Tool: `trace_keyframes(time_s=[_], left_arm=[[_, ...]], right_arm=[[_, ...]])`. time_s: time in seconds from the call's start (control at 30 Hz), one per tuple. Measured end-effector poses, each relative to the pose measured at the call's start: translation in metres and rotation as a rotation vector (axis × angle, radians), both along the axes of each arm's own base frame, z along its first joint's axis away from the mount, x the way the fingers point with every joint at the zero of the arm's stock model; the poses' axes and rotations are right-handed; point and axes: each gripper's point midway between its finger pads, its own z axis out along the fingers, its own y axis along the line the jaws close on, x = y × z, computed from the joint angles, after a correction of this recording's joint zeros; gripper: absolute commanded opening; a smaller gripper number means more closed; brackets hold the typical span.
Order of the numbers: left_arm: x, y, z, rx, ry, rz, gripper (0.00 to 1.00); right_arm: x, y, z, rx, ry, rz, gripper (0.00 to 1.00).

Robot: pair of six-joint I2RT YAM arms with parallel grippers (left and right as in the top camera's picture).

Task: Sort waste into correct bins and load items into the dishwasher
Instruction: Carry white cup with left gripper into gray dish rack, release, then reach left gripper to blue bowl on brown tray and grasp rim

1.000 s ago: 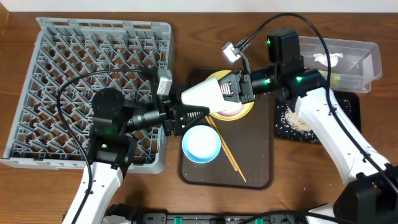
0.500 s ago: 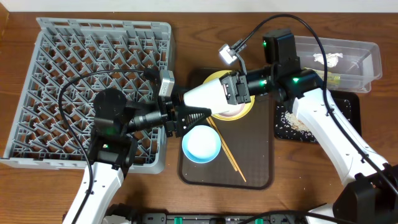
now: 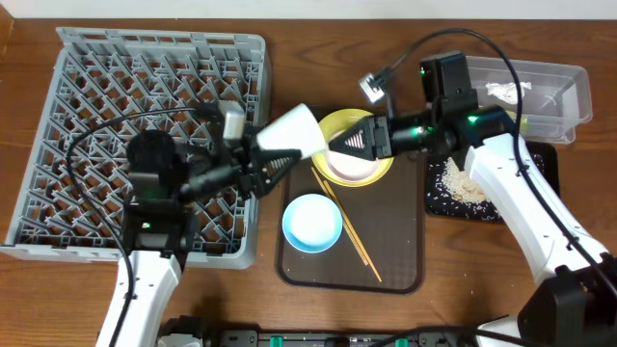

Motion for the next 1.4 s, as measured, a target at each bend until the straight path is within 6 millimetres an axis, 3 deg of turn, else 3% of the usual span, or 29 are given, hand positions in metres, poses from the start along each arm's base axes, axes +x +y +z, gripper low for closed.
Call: trace_keyframes(time_s=[0.17, 0.3, 0.43, 0.67, 0.8, 0.97, 1.13, 1.4], left_arm=[[0.012, 0.031, -0.024, 0.035, 0.099, 0.114, 0.42], [0.022, 0.061, -0.044, 0.073, 0.174, 0.237, 0.32], [0.034, 0.115, -0.069, 0.124, 0.278, 0.471, 0.31], [0.007, 0.187, -0.105, 0.259, 0.549, 0.809, 0.31], [-0.008, 0.215, -0.099, 0.381, 0.627, 0.943, 0.31], [-0.025, 0.230, -0.090, 0.483, 0.674, 1.018, 0.31], [-0.039, 0.232, -0.110, 0.537, 0.788, 1.008, 0.31], [-0.040, 0.235, -0.155, 0.583, 0.990, 0.944, 0.31]], right_arm=[[0.013, -0.023, -0.033, -0.197, -0.002, -0.108, 0.49], [0.021, -0.045, -0.046, -0.281, 0.007, -0.172, 0.49], [0.020, -0.087, -0.060, -0.432, 0.033, -0.254, 0.51], [0.009, -0.135, -0.053, -0.598, 0.001, -0.347, 0.51], [0.007, -0.155, -0.055, -0.641, 0.018, -0.380, 0.51], [0.006, -0.163, -0.057, -0.664, 0.022, -0.390, 0.51], [0.006, -0.163, -0.057, -0.667, 0.023, -0.388, 0.51], [0.004, -0.164, -0.058, -0.673, 0.027, -0.384, 0.51]])
